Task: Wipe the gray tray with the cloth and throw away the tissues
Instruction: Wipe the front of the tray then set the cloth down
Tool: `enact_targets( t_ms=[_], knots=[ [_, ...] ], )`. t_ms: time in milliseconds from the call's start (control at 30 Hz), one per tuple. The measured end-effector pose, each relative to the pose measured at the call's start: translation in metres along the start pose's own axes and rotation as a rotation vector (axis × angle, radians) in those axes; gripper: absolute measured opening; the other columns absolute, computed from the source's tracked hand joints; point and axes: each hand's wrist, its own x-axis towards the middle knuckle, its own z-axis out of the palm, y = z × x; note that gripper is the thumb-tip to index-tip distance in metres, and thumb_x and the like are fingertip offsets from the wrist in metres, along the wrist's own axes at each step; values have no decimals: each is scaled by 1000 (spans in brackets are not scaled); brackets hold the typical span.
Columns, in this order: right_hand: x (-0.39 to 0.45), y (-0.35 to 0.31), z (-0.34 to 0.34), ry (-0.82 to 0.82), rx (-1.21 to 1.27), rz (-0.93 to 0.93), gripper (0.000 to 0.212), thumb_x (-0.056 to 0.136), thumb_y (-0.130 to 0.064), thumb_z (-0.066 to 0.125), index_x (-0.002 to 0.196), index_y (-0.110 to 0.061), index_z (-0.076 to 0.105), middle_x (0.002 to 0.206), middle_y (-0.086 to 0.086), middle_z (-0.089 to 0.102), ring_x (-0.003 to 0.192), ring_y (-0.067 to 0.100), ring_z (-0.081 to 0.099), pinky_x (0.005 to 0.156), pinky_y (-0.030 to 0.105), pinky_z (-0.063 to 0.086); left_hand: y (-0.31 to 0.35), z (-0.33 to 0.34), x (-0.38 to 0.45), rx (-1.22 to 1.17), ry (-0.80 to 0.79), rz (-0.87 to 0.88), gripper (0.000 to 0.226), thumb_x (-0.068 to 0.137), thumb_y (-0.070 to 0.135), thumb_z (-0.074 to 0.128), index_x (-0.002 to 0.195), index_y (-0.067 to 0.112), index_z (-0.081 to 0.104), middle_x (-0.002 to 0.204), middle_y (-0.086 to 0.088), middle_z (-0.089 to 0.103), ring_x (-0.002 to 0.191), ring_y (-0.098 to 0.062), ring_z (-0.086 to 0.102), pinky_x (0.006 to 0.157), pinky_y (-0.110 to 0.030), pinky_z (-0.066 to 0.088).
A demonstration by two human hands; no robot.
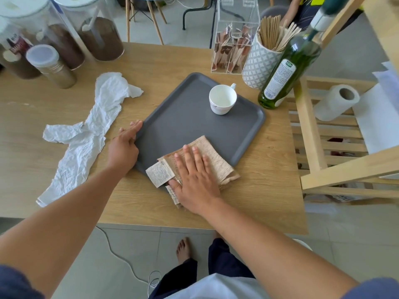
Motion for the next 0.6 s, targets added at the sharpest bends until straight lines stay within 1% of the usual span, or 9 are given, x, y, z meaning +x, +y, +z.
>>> enact_targets(
  t_ms=[133,233,300,467,600],
  knots=[
    [-5,6,-2,9,-5,-9,70,100,-55,21,156,-22,-4,163,5,-15,148,25,-20,120,47,-6,0,-3,1,-17,-8,3,57,96,-2,33,140,31,48,148,10,41,144,-21,20,112,-26,20],
    [-11,23,-5,-3,-14,57,69,99,-56,18,155,-24,-8,163,3,-18,148,23,-21,120,47,-6,2,-4,0,-21,-9,-14,55,98,0,33,139,33,48,148,12,40,145,-19,20,107,-21,19],
    [-11,36,-8,-3,-31,90,69,99,-57,16,155,-24,-7,163,3,-17,149,24,-19,120,48,-5,4,-4,1,-25,-15,-22,57,97,-1,34,139,34,48,149,11,40,144,-18,20,105,-20,18],
    [-11,68,-15,26,-69,147,70,98,-58,20,156,-24,3,165,4,-5,151,27,-6,120,49,-1,5,-8,0,31,-31,-5,57,97,0,34,140,37,47,149,10,40,142,-21,28,102,-22,25],
    [-17,84,-18,35,-78,100,67,100,-54,24,156,-21,10,165,4,3,151,26,-1,121,49,-1,7,-9,-1,50,-27,-7,55,97,3,35,139,37,46,149,8,40,136,-16,37,98,-21,33]
  ],
)
